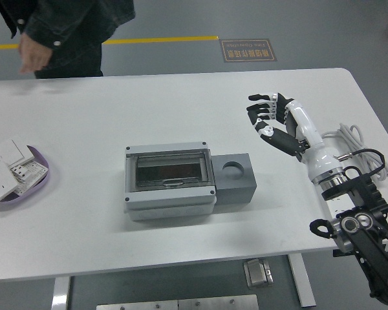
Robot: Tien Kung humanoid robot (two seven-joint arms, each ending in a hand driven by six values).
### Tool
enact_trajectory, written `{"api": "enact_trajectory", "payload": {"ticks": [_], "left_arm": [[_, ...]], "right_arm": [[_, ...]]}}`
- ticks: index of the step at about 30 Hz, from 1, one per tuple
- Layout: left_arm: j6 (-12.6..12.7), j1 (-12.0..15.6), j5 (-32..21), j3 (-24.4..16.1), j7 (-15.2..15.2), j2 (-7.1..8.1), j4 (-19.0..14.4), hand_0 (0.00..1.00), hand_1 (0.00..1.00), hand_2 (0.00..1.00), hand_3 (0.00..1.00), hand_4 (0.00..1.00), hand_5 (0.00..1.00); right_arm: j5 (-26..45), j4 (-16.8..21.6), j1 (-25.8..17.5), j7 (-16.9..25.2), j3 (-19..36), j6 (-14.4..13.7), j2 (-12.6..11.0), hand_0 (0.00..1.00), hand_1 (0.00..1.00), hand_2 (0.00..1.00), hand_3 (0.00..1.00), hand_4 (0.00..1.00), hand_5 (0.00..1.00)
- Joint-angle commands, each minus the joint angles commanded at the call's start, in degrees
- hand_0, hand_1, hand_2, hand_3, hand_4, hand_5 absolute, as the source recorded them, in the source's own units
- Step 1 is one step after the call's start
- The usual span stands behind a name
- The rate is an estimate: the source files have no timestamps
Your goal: Pick up the cylinder from the cube,place it in the box,flap close box
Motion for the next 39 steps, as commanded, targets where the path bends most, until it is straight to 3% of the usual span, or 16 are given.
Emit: {"api": "enact_trajectory", "payload": {"ticks": [4,10,20,39], "left_arm": [[-0.31,-0.26,1.64,-0.77,0.45,0.39,-0.18,0.619,0.625,0.595,0.662,0.714,0.240],[-0.75,-0.47,3.31,-1.53,0.92,0.84,-0.32,0.619,0.624,0.595,0.662,0.714,0.240],[-1.59,-0.85,4.94,-3.07,1.27,2.61,-0.35,0.619,0.624,0.595,0.661,0.713,0.239],[-1.46,-0.47,5.04,-3.50,1.27,2.56,-0.42,0.621,0.626,0.596,0.663,0.715,0.238]], "right_arm": [[6.09,-1.61,-1.63,2.19,4.21,0.77,0.91,0.543,0.597,0.588,0.665,0.642,0.343],[10.41,-2.08,-4.01,4.97,6.36,1.29,3.12,0.561,0.613,0.596,0.663,0.652,0.345],[22.46,-5.38,-6.15,12.30,7.01,3.85,3.52,0.569,0.614,0.596,0.655,0.661,0.313],[22.68,-7.09,-6.88,10.88,8.39,4.32,3.97,0.569,0.599,0.582,0.647,0.687,0.295]]}}
